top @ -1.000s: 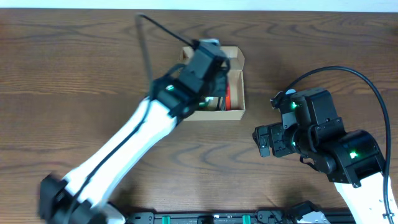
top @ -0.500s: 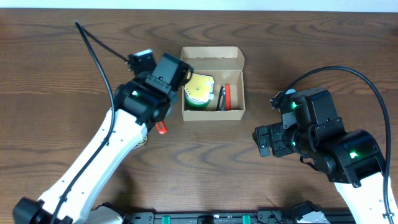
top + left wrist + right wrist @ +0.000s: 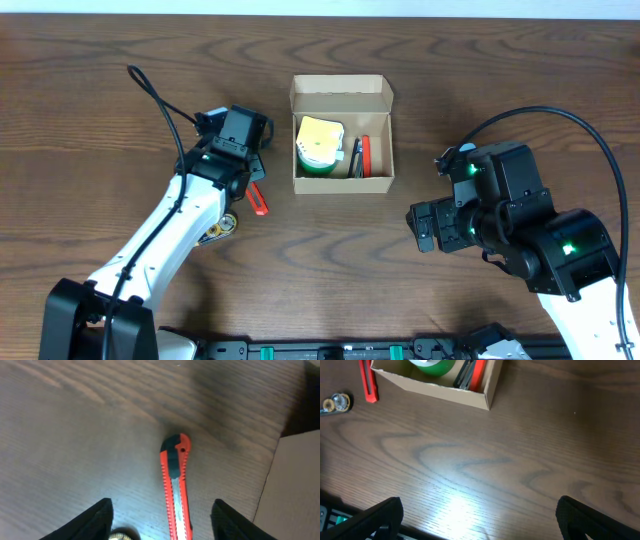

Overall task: Pack container
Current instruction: 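Move the left gripper left of the box and grasp the red box cutter, then carry the red box cutter into the box and release it, then move the left gripper to the small tape measure and grasp it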

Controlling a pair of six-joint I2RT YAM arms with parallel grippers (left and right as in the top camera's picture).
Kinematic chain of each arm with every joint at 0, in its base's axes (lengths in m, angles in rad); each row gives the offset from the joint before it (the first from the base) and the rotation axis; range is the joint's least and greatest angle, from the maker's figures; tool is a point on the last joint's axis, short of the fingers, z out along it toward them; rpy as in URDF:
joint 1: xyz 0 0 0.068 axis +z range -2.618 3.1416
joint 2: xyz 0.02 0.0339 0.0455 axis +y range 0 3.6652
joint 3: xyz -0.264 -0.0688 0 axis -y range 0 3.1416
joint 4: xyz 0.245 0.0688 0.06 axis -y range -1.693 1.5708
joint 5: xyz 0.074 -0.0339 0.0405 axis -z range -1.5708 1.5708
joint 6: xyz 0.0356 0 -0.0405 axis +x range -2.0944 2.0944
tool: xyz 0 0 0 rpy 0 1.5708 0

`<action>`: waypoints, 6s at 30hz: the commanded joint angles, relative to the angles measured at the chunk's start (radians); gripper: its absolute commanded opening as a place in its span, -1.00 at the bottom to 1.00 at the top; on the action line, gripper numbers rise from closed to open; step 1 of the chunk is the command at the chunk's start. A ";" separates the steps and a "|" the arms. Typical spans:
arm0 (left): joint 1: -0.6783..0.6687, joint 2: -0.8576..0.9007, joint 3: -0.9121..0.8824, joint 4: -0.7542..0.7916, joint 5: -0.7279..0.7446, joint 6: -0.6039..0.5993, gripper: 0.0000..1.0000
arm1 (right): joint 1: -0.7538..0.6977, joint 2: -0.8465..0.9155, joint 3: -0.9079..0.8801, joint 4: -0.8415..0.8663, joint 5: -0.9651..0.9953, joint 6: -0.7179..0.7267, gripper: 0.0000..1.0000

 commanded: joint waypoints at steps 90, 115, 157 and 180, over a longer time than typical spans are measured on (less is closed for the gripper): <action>-0.301 -0.094 0.113 0.027 0.392 1.318 -0.89 | 0.006 -0.001 0.002 -0.001 -0.003 -0.010 0.99; -0.345 0.097 0.113 0.239 0.322 1.619 -0.88 | 0.007 -0.001 0.002 -0.001 -0.003 -0.010 0.99; -0.185 -0.249 0.115 -0.341 0.063 0.747 0.16 | 0.006 -0.001 0.002 -0.001 -0.003 -0.010 0.99; 0.003 -0.249 -0.065 -0.436 0.189 0.811 0.95 | 0.006 -0.001 0.002 -0.001 -0.003 -0.010 0.98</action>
